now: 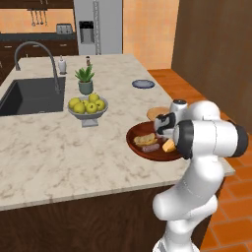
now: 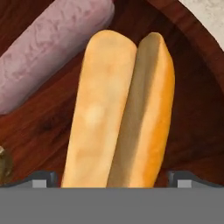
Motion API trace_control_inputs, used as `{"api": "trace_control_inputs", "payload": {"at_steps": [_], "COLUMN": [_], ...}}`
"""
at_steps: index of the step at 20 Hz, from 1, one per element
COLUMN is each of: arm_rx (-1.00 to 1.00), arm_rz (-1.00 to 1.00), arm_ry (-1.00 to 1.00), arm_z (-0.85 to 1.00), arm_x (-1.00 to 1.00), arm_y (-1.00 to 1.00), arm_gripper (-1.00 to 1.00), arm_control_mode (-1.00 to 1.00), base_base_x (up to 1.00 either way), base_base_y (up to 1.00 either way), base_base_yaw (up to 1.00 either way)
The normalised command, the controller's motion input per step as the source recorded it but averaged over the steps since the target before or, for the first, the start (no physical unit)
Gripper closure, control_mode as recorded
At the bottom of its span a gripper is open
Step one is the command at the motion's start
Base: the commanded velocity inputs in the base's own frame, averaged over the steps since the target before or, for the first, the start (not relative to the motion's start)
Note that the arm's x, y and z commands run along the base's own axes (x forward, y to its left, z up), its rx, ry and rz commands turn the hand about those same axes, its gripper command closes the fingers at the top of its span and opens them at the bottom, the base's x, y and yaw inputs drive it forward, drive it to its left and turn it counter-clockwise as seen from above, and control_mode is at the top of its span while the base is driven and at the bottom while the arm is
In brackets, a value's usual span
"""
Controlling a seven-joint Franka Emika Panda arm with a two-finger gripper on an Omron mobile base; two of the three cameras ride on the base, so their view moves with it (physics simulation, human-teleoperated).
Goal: Place one bun and one sausage from the bowl on each plate.
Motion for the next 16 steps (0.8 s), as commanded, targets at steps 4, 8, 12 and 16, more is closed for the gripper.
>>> {"api": "trace_control_inputs", "payload": {"at_steps": [4, 8, 12, 16], "arm_rx": [-0.03, -0.02, 0.01, 0.04], "arm_rz": [-0.07, -0.05, -0.02, 0.00], "arm_ry": [0.00, 0.00, -0.10, 0.00], "arm_z": [-0.49, -0.20, 0.84, 1.00], "arm_x": [0.17, 0.04, -0.36, -0.54], "arm_y": [-0.03, 0.00, 0.00, 0.00], "arm_gripper": [-1.00, 1.00, 1.00, 1.00], "arm_control_mode": [-1.00, -1.00, -1.00, -1.00], "base_base_x": [0.00, 0.00, 0.00, 0.00], "base_base_y": [0.00, 0.00, 0.00, 0.00], "base_base_yaw": [0.00, 0.00, 0.00, 0.00]}}
